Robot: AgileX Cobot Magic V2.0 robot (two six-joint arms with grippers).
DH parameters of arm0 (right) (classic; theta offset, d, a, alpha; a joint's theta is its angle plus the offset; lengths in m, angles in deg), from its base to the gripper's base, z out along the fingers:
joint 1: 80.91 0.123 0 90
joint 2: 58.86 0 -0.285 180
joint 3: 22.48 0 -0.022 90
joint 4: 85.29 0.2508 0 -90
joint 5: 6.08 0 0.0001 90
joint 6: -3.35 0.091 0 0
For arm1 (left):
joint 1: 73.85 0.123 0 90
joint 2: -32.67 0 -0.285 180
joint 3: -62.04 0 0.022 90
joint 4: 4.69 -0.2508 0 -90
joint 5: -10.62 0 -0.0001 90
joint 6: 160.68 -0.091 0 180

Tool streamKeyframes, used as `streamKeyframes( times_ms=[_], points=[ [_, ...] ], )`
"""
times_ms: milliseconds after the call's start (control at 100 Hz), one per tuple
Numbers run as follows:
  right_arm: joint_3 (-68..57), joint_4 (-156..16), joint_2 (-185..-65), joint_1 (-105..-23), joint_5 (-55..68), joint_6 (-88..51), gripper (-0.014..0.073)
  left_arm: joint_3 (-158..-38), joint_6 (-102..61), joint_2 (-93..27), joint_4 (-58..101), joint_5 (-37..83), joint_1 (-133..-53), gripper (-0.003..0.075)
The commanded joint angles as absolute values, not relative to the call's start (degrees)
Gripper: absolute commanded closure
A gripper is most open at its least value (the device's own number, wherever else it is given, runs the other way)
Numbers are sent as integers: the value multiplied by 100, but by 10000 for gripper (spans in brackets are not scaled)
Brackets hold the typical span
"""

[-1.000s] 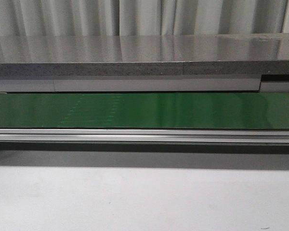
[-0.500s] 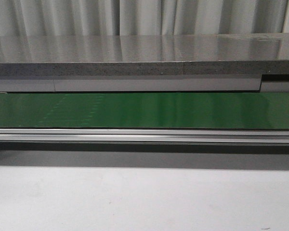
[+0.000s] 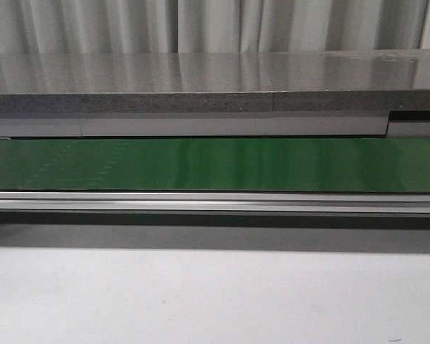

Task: Move button from right to left
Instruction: 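Move the right gripper over the green tray toward the yellow button switch, then lower the right gripper and grasp the yellow-capped button switch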

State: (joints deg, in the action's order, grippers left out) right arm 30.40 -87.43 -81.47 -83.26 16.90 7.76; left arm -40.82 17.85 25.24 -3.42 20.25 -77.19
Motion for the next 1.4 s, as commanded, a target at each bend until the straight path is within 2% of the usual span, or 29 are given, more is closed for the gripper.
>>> streamKeyframes(
  times_ms=[0, 270, 580, 790, 1120, 1390],
  points=[
    [2420, -8822, -8686, -8327, 1739, 884, 651, -3828, 1799, 2693, -324, 1540, -7746, 740],
    [1475, -9781, -9833, -8858, 2289, 1586, 651, -3828, 1799, 2693, -324, 1540, -7746, 740],
    [1075, -9816, -10914, -9644, 2578, 1637, 651, -3828, 1799, 2693, -324, 1540, -7746, 740],
    [935, -9506, -11789, -10155, 2369, 1642, 651, -3828, 1799, 2693, -324, 1540, -7746, 740],
    [-133, -9335, -13428, -10953, 2493, 1598, 651, -3828, 1799, 2693, -324, 1540, -7746, 740],
    [-806, -8756, -14670, -11022, 3079, 794, 634, -3828, 1799, 2693, -324, 1540, -7746, 740]
  ],
)
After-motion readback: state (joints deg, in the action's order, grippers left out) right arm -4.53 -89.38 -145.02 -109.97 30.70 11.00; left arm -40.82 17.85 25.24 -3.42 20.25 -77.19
